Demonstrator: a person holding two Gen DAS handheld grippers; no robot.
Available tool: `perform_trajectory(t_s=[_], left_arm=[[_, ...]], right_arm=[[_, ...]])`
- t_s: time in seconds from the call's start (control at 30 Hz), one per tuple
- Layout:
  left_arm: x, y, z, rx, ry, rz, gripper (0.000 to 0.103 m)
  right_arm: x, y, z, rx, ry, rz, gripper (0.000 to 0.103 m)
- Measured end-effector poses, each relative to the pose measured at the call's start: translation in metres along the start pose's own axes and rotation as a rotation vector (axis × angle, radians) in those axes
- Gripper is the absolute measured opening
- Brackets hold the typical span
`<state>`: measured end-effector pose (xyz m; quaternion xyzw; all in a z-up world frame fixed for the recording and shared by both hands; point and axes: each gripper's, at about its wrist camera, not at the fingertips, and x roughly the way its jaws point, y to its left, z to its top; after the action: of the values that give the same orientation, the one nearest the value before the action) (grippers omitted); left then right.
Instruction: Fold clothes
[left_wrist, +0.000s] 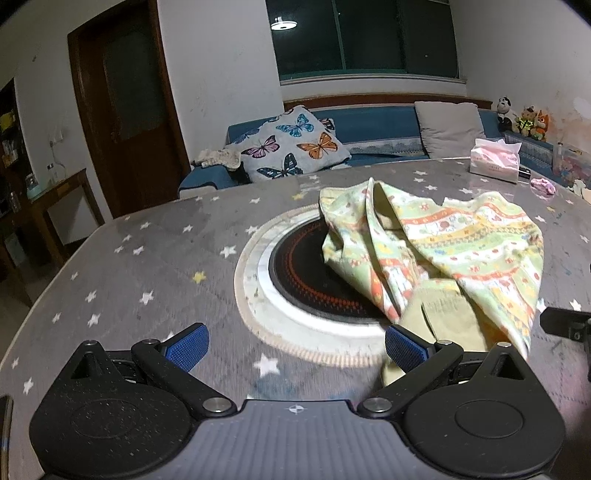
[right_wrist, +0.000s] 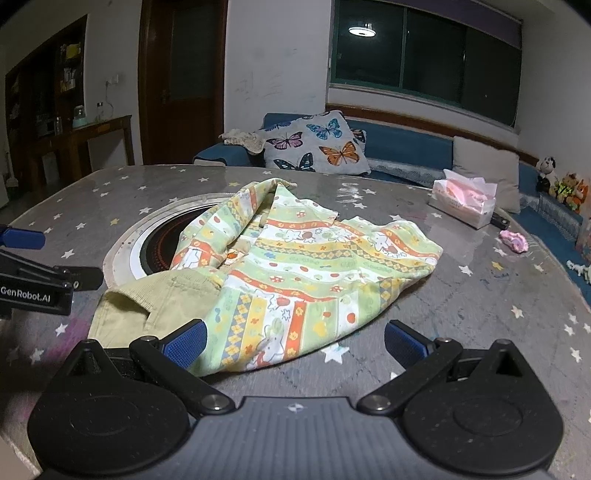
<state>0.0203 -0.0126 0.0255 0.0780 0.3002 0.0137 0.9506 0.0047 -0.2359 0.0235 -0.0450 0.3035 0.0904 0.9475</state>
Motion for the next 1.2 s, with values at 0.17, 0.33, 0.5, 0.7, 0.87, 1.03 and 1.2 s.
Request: perform_trajectory(t_s=[0.17, 0.33, 0.5, 0.7, 0.87, 1.03, 1.2], left_arm=[[0.014, -0.001, 0.016, 0.013, -0.005, -0.026, 0.102], [0.034, -0.003, 0.039, 0.016, -0.006, -0.074, 0.092], [0.058, -0.013, 0.066, 0.052, -0.002, -0.112, 0.089], [0.094, -0.032, 0.101, 0.116, 0.001, -0.146, 0.087], [0.134, -0.04, 0.122, 0.137, 0.038, -0.167, 0.085], [0.166, -0.043, 0.129, 0.137, 0.093, -0.202, 0.076], [0.198, -0.046, 0.136, 0.137, 0.147, -0.237, 0.046]], right_arm=[[0.017, -0.006, 0.013, 0.015, 0.016, 0.012, 0.103], [0.034, -0.013, 0.027, 0.023, 0.028, 0.043, 0.103], [0.055, -0.022, 0.045, 0.044, 0.044, 0.061, 0.099], [0.078, -0.029, 0.068, 0.028, 0.049, 0.069, 0.093], [0.099, -0.041, 0.088, 0.028, 0.046, 0.066, 0.09], [0.123, -0.046, 0.11, 0.024, 0.053, 0.1, 0.085], [0.156, -0.043, 0.129, 0.016, 0.067, 0.144, 0.081]])
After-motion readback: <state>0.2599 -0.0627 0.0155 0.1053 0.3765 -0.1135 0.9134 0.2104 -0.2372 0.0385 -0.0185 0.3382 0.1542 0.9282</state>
